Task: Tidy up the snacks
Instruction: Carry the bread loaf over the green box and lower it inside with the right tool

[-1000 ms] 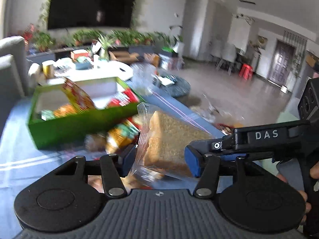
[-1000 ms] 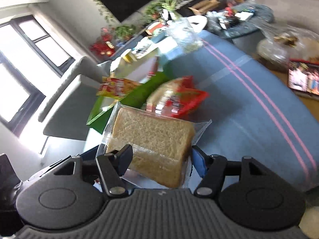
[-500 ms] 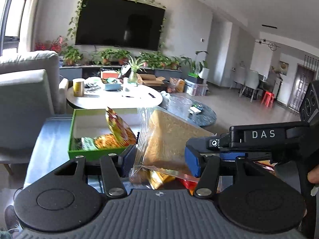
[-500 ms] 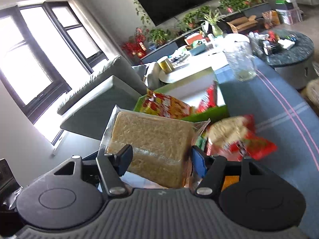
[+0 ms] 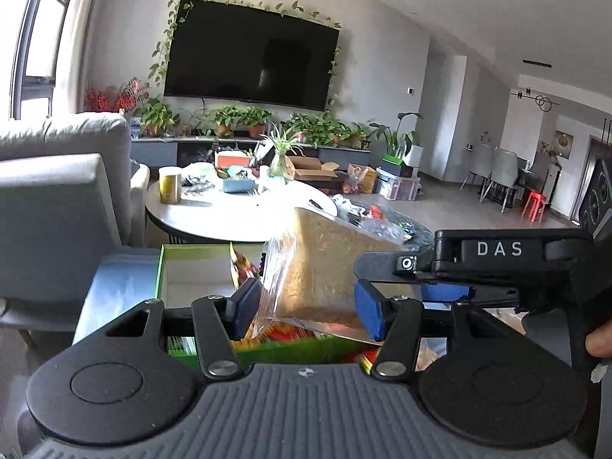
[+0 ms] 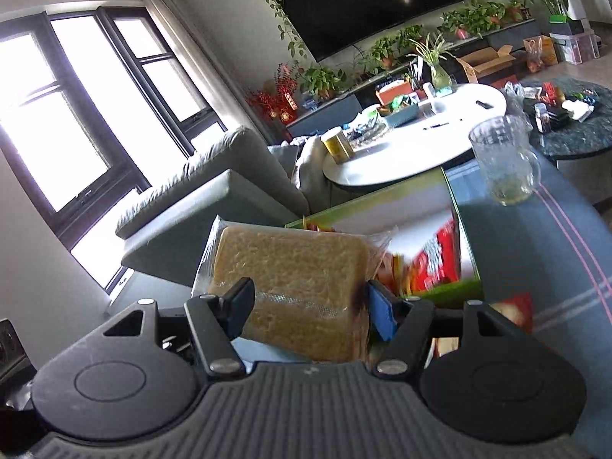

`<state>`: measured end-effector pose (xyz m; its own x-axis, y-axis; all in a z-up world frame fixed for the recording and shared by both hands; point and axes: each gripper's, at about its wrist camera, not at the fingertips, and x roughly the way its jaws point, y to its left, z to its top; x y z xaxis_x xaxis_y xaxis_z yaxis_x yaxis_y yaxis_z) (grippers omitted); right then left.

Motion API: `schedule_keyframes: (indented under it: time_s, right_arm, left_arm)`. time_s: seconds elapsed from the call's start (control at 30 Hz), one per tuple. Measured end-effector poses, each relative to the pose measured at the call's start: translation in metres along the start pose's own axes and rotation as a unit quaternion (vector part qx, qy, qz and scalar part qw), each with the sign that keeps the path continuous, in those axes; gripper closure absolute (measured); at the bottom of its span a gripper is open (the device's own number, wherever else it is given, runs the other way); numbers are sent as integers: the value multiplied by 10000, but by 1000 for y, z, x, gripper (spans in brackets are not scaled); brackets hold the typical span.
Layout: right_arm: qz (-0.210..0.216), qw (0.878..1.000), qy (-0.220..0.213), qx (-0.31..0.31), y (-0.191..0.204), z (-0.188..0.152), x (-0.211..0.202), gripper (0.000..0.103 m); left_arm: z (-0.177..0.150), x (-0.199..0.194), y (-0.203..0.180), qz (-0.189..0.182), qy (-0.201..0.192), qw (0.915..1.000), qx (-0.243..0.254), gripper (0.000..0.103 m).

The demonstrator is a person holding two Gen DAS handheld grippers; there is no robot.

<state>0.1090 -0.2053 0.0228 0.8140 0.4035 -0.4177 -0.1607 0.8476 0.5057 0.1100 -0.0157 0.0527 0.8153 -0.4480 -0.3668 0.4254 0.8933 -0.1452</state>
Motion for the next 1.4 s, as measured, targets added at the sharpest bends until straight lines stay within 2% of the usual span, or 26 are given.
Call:
schedule_keyframes:
  time_s: [0.27, 0.63, 1.03, 1.4]
  right_arm:
    - [47, 9994, -285, -169, 5, 34, 25, 33]
    - [-45, 9987, -292, -404, -1, 55, 74, 33]
    - [-121, 9996, 26, -255, -22, 68, 136, 32]
    - [-224, 9977, 390, -517, -17, 56, 181, 32]
  left_arm:
    - [22, 31, 13, 156, -70, 9998, -111, 51]
    - [38, 86, 34, 524, 53, 9986, -51, 50]
    - [30, 153, 74, 588, 364, 9972, -293, 50]
    - [13, 177, 111, 727, 618, 9939, -555, 48]
